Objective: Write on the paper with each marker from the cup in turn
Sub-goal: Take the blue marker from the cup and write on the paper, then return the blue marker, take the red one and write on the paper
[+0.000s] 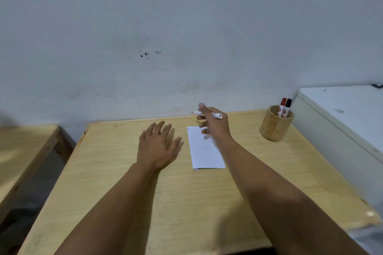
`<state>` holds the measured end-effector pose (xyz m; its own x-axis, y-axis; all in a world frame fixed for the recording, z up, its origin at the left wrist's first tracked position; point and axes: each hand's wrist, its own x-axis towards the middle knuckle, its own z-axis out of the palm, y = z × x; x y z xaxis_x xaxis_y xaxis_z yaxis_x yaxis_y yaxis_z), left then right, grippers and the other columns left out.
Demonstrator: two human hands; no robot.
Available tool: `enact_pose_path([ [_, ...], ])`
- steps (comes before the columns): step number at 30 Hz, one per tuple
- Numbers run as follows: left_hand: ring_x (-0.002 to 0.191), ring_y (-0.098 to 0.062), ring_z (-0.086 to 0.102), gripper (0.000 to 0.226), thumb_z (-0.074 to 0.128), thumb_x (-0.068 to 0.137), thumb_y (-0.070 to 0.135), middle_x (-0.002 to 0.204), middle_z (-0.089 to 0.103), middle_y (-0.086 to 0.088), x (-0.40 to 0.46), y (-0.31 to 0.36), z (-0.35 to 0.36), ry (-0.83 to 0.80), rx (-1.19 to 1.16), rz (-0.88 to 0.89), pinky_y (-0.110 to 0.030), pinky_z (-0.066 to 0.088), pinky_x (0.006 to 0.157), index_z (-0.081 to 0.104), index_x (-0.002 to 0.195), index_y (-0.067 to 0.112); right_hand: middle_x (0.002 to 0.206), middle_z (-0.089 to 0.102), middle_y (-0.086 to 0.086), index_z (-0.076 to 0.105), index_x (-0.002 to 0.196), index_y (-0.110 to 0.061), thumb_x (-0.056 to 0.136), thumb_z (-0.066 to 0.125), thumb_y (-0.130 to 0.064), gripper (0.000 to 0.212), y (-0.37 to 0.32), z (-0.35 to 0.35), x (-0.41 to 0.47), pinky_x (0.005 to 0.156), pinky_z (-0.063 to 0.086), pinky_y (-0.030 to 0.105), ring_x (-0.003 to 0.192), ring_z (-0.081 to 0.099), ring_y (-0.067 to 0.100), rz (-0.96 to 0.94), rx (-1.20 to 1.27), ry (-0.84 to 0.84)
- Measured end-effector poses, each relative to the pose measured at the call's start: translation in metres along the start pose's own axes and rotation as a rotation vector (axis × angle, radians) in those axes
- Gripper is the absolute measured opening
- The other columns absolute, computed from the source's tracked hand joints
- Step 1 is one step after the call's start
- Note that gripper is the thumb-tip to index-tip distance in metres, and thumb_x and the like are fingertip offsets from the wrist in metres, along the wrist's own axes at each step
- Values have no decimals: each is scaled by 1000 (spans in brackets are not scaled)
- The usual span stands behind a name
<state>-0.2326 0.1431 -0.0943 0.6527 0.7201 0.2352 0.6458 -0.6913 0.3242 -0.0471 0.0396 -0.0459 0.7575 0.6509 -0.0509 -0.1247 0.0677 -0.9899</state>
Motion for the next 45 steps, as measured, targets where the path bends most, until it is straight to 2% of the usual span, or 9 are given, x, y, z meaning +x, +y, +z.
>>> enact_pose_path([
  [3,126,-33,52,34,51,98,37,140,60,-4,8,-8,-7,62,105,-80,-47,44,99,68,125,25,68,75,2,84,93,-15,109,55,-44,44,-12,-9,1,41,40,20,41,53,12,70,85,22],
  [7,103,-36,60,29,51,100,21,112,70,-9,16,-9,-15,74,30,-109,-41,49,83,79,107,17,73,74,5,77,93,-16,100,73,-26,13,-14,-29,-4,43,39,22,44,49,11,36,-7,48],
  [12,96,-26,72,14,71,94,21,103,77,-5,22,6,-38,122,-537,-268,-40,56,88,76,106,14,93,86,8,82,95,-20,91,85,-17,5,-22,-48,-17,48,40,23,54,55,12,46,-103,-96],
  [16,81,-24,73,2,75,91,7,92,76,-11,26,31,-66,85,-1058,-352,-31,63,65,76,91,8,67,71,-16,87,94,-24,90,85,-14,10,-31,-54,-31,45,40,15,51,51,1,-63,-275,-143],
  [20,90,-20,69,13,68,95,2,97,76,-10,22,53,-90,17,-1241,-286,-29,61,76,79,88,6,62,72,-24,84,92,-19,92,83,-6,12,-46,-58,-43,48,41,7,50,58,-8,-181,-298,-135],
  [28,87,-21,71,24,72,92,2,95,79,-13,10,88,-113,-98,-1269,-221,-33,60,79,69,115,8,67,74,-20,84,94,-17,93,83,-6,11,-69,-73,-65,50,41,6,53,60,-7,-263,-318,-113],
  [33,77,-16,73,22,74,92,5,93,79,-12,9,110,-118,-205,-1241,-185,-35,62,81,69,113,8,67,71,-14,85,99,-11,92,84,-8,8,-80,-86,-74,47,40,17,51,48,5,-211,-320,-108],
  [39,62,-14,66,6,74,91,-1,62,68,-2,16,150,-119,-225,-1210,-178,-40,62,90,75,92,-6,64,71,-7,81,99,4,90,85,1,10,-96,-104,-79,54,50,21,51,57,9,-254,-314,-77],
  [45,95,-27,77,50,84,83,11,99,79,-13,36,224,-114,-274,-1183,24,-36,64,77,64,128,11,104,83,4,81,122,-18,84,90,-14,39,-137,-151,-52,89,58,35,96,75,21,-210,-953,-116],
])
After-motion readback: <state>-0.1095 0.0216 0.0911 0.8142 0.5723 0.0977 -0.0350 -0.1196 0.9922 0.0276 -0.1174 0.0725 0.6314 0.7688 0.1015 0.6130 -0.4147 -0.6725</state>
